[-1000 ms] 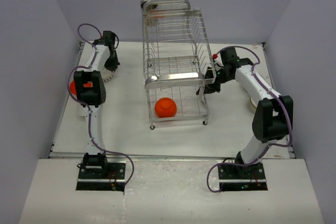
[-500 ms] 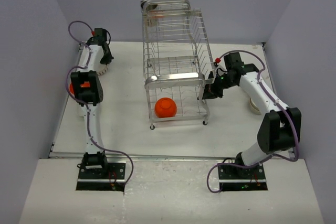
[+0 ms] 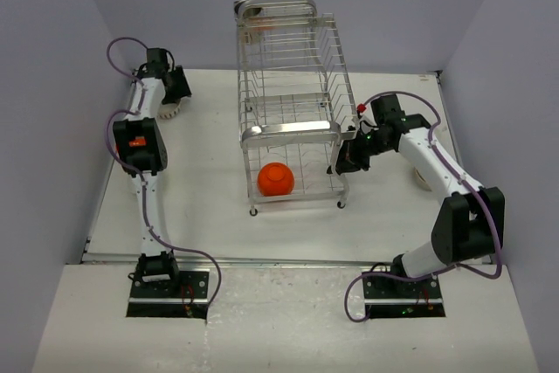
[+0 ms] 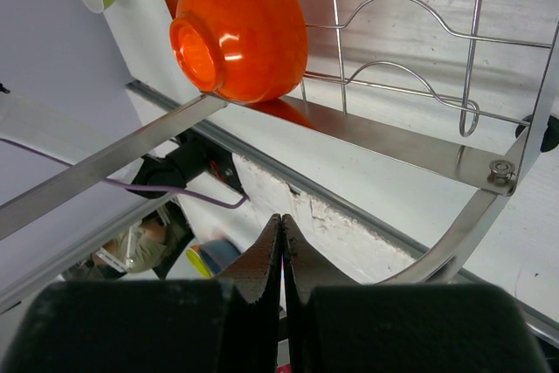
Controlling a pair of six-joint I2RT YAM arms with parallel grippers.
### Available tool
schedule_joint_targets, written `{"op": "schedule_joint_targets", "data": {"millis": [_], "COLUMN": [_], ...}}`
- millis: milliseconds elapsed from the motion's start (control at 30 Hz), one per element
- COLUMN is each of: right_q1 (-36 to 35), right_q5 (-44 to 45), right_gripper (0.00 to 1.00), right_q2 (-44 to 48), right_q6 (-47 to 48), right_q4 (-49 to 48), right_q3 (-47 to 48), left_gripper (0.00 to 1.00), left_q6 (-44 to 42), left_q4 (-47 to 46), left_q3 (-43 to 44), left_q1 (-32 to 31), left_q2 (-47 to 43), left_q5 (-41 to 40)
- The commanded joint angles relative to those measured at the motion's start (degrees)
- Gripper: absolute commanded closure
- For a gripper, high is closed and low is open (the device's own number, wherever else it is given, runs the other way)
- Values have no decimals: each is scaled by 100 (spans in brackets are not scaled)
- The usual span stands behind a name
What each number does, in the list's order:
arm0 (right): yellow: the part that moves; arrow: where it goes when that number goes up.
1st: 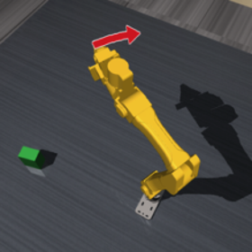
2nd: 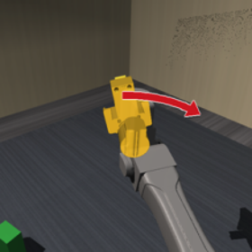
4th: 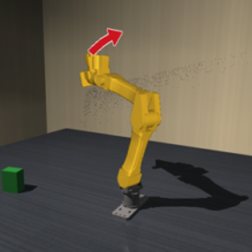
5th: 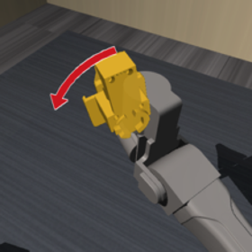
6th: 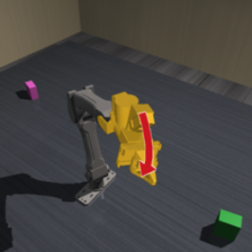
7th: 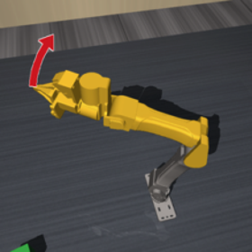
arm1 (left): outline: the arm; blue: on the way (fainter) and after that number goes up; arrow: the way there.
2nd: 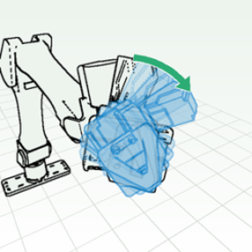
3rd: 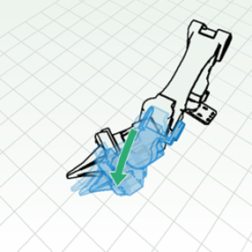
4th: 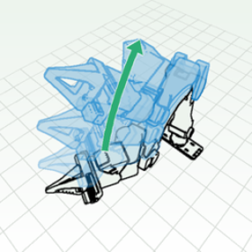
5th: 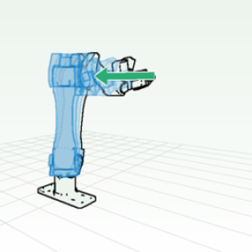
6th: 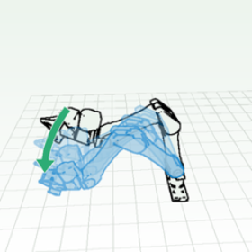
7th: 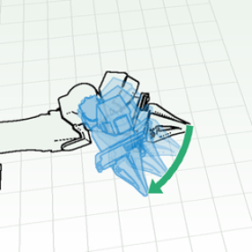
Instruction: Unload the bowls from the dish rack
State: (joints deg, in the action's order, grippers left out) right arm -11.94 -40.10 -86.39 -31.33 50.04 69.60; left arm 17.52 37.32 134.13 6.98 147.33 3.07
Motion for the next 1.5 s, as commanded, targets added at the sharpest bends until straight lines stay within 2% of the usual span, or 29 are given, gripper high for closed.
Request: {"op": "schedule_joint_targets", "data": {"millis": [0, 167, 333, 467, 500, 533, 567, 600, 633, 667, 767, 900, 1100, 1467], "right_q1": [-27, -53, -194, -194, -194, -194, -194, -194, -194, -194, -194, -194, -194, -203], "right_q5": [-183, -227, 141, 204, 187, 152, 143, 116, 3, -68, -261, -552, -552, -763], "right_gripper": [100, 100, 100, 100, 100, 100, 100, 100, 100, 100, 100, 100, 100, 100], "right_q2": [237, -70, -553, -896, -1080, -1169, -1318, -1406, -1485, -1651, -1811, -2109, -2251, -2294], "right_q6": [-119, 56, 399, 540, 540, 558, 558, 558, 541, 540, 479, 531, 593, 330], "right_q4": [-126, 110, 304, 243, 208, 112, 68, -11, -47, -73, -205, -205, -170, -539], "right_q3": [27, 395, 834, 1011, 1037, 1081, 1099, 1160, 1196, 1239, 1371, 1652, 1785, 1723], "left_gripper": [38, 36, 34, 38, 42, 56, 64, 83, 94, 100, 100, 100, 100, 100], "left_q6": [85, 331, 700, 954, 981, 1034, 1147, 1192, 1340, 1412, 1622, 1772, 1922, 1852], "left_q4": [-418, -524, -209, 266, 302, 407, 434, 504, 496, 408, 100, 47, 91, 504], "left_q3": [-184, -650, -1292, -1871, -2308, -2547, -3071, -3303, -3601, -4291, -5357, -6081, -6407, -6214], "left_q1": [-22, -13, -39, -153, -188, -197, -206, -206, -215, -250, -434, -811, -1313, -1858], "left_q2": [-423, -1388, -2478, -3207, -3375, -3516, -3796, -3930, -4288, -4491, -5143, -5547, -5882, -5540], "left_q5": [484, 458, 668, 844, 1123, 1247, 1658, 1844, 1959, 2256, 2495, 2611, 2452, 2452]}}
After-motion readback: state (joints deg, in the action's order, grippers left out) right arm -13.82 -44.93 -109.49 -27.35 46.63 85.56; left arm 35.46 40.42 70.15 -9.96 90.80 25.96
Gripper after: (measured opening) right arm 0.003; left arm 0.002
